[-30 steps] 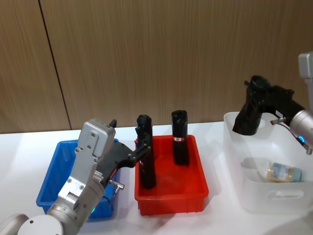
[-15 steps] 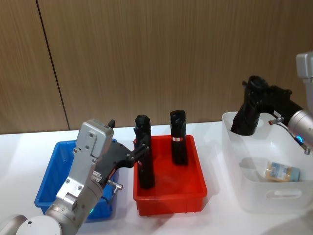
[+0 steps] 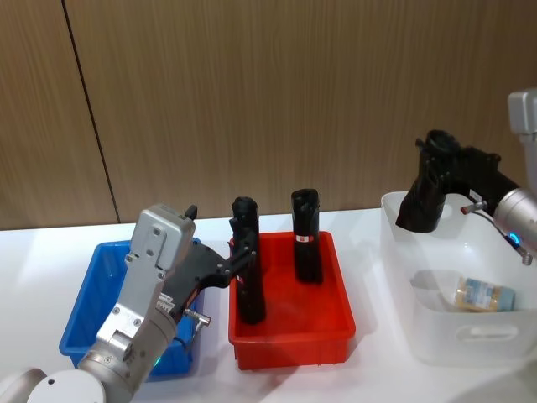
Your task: Pick the cotton swabs from the blue box and place them into the white box.
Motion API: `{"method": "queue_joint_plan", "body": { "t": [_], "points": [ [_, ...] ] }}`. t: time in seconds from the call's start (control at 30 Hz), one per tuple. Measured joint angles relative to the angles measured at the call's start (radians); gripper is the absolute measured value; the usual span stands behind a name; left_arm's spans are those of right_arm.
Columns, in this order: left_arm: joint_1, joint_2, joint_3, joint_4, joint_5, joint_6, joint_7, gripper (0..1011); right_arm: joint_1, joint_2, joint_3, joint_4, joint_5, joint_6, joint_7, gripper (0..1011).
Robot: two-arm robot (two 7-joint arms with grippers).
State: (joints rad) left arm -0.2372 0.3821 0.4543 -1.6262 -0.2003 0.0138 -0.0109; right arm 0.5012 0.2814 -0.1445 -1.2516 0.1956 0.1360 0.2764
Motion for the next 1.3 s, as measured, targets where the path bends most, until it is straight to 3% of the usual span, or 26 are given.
{"method": "queue_joint_plan", "body": {
  "t": [1.1, 1.3],
  "points": [
    [0.000, 0.000, 0.000, 0.000, 0.000, 0.000, 0.000, 1004, 0.000, 0.000, -0.001, 0.000, 0.000, 0.000, -0.001, 363],
    [0.000, 0.000, 0.000, 0.000, 0.000, 0.000, 0.000, 1004, -0.040, -0.006, -0.015, -0.037, 0.001, 0.003, -0.041, 363]
  ]
}}
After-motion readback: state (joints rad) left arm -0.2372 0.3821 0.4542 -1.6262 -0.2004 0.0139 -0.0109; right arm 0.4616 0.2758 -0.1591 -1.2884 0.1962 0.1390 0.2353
